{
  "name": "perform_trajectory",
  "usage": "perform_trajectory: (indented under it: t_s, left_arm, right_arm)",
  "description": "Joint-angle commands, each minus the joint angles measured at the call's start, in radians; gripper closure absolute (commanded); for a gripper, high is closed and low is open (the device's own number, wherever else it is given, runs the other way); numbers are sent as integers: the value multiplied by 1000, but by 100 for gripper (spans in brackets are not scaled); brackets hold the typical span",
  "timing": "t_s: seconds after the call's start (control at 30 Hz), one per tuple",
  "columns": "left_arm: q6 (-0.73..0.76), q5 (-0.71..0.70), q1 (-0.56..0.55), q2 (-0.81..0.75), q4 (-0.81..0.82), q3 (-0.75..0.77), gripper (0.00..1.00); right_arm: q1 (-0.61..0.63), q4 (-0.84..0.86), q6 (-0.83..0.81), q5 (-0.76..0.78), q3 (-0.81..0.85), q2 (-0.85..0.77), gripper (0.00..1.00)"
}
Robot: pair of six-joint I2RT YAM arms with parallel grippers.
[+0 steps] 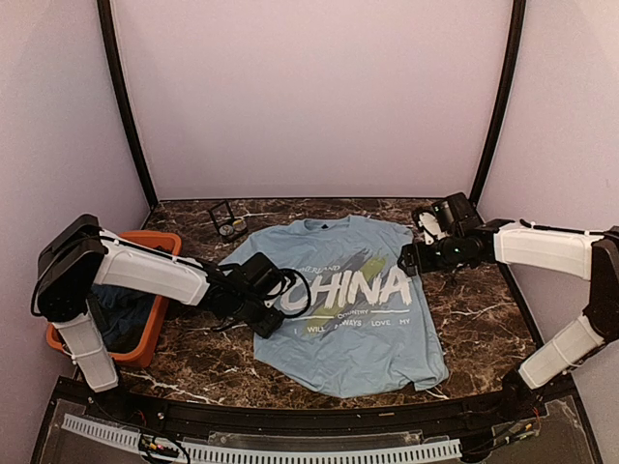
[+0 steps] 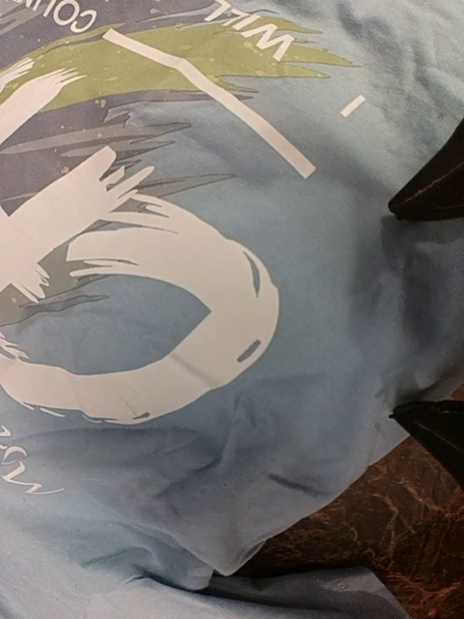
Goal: Pin the brooch onto the clothing
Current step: Smooth out the flattened clothing at the center of the board.
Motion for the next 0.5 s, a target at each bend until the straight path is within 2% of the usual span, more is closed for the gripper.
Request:
perform_trajectory:
  t_s: [0.0, 0.17, 0.3, 0.37, 0.47]
  left_arm:
    - [-37, -5, 1, -59, -78, -77, 37]
    - [29, -46, 1, -115, -78, -5, 25]
    - [151, -74, 3, -109, -115, 163, 14]
    - [211, -77, 13, -84, -148, 264, 4]
    - [276, -30, 63, -7, -208, 402, 1]
  right_arm:
    - [-4, -5, -58, 11, -22, -39, 13]
    - [-4, -45, -254, -14, 57, 20, 17]
    - [-1, -105, -427, -15, 177, 90, 22]
    - [0, -132, -509, -61, 245, 128, 23]
    - [2, -174, -620, -105, 344, 195, 24]
